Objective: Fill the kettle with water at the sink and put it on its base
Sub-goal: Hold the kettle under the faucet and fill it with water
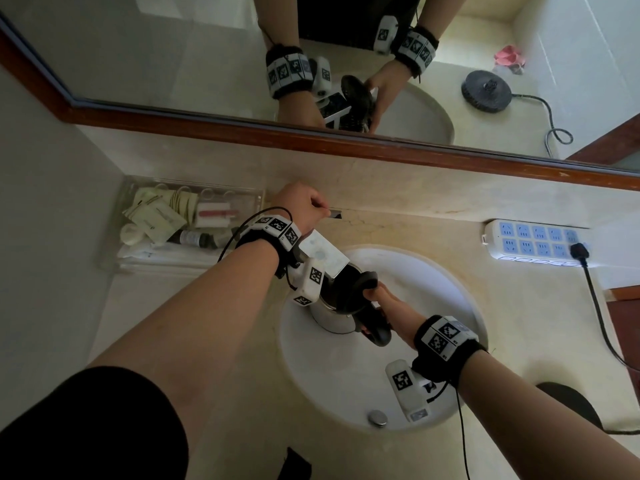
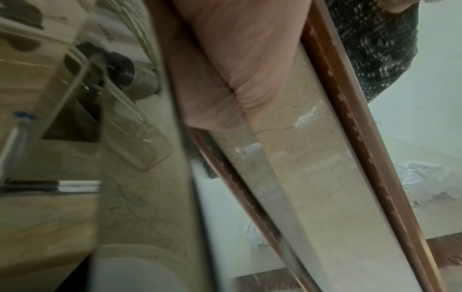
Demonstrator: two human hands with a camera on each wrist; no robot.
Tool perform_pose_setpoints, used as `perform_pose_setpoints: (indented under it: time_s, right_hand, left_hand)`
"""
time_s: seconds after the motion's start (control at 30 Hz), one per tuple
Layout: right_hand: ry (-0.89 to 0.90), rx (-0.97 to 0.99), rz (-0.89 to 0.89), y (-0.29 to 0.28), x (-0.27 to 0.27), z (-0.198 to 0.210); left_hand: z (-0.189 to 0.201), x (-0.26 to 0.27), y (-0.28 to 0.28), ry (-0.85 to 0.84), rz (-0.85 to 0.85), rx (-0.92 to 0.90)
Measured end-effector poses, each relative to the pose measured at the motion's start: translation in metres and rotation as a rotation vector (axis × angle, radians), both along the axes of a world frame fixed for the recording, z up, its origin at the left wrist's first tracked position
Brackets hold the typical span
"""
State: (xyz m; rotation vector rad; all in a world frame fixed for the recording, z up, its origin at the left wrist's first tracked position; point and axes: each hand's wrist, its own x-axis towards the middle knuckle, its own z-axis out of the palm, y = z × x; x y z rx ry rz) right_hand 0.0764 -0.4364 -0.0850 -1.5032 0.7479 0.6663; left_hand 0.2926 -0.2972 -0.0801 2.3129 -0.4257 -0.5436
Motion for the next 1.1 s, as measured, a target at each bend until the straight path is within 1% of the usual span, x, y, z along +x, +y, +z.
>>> perform_pose_setpoints:
  time_s: [0.37, 0.57, 0.83, 1.1]
  right_hand:
    - [-0.019, 0.016, -0.01, 0.0007, 0.0004, -0.0047]
    - [-0.033, 0.016, 0.014, -0.0009, 0.0006, -0.0051]
    - [-0.029, 0.025, 0.004, -0.0002, 0.001, -0.0003]
    - [-0.03, 0.009, 0.004, -0.0006, -0.0006, -0.0074]
  left_hand:
    - [0.0022, -0.002, 0.0009, 0.034, 0.004, 0.0]
    - [0.0024, -0.0013, 0.0003, 0.016, -0.005, 0.004]
    - [0.0023, -0.0003, -0.0003, -0.005, -0.009, 0.016]
    - [0.0024, -0.0011, -0.0003, -0.019, -0.017, 0.004]
